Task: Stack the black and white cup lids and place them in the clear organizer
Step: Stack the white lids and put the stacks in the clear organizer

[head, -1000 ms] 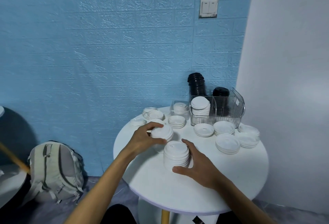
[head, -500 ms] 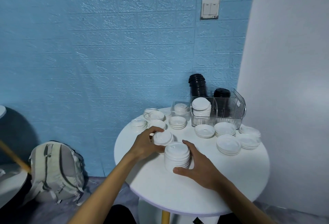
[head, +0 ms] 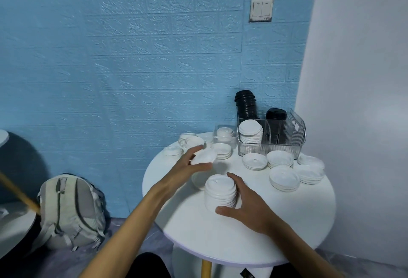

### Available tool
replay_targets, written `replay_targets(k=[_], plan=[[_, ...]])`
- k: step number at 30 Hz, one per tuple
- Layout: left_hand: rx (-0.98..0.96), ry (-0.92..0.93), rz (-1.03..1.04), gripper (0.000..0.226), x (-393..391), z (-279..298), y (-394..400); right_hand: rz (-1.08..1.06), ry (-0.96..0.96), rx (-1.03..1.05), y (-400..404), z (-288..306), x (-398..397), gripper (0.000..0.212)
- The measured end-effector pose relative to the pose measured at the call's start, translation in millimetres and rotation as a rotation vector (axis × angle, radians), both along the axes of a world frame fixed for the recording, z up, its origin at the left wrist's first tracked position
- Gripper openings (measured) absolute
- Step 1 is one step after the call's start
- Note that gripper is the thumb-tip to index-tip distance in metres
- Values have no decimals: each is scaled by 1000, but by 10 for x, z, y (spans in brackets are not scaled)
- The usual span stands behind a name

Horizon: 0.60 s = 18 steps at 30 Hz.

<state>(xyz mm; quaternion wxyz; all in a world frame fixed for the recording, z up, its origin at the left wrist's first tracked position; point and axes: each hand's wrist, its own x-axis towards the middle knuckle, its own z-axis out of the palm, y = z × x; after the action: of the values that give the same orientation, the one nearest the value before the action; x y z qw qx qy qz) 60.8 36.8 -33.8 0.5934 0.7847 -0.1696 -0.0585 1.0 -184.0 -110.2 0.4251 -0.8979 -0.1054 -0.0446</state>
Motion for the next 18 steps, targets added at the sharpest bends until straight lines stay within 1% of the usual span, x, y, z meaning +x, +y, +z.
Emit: replay_targets(k=[3, 6, 8, 10, 12, 16, 18], plan=[[160, -95, -93, 64, -144, 37, -63, 6, -4, 16, 0, 9, -8, 109], [266, -187, -115, 71, -245, -29, -98, 15, -1, 31, -2, 15, -7, 112], [315, -226, -103, 66, -272, -105, -119, 17, 0, 43, 1, 13, -8, 114], [287, -223, -73, 59, -285, -195, -121, 20, -6, 51, 5, 5, -13, 114], [254, -212, -35, 59, -298, -258, -121, 31, -21, 55, 12, 8, -22, 108], [309, -202, 7, 60, -337, -248, -137, 49, -46, 36, 23, 31, -40, 100], [388, -189, 15, 58, -331, -202, -143, 49, -47, 35, 15, 15, -41, 97]])
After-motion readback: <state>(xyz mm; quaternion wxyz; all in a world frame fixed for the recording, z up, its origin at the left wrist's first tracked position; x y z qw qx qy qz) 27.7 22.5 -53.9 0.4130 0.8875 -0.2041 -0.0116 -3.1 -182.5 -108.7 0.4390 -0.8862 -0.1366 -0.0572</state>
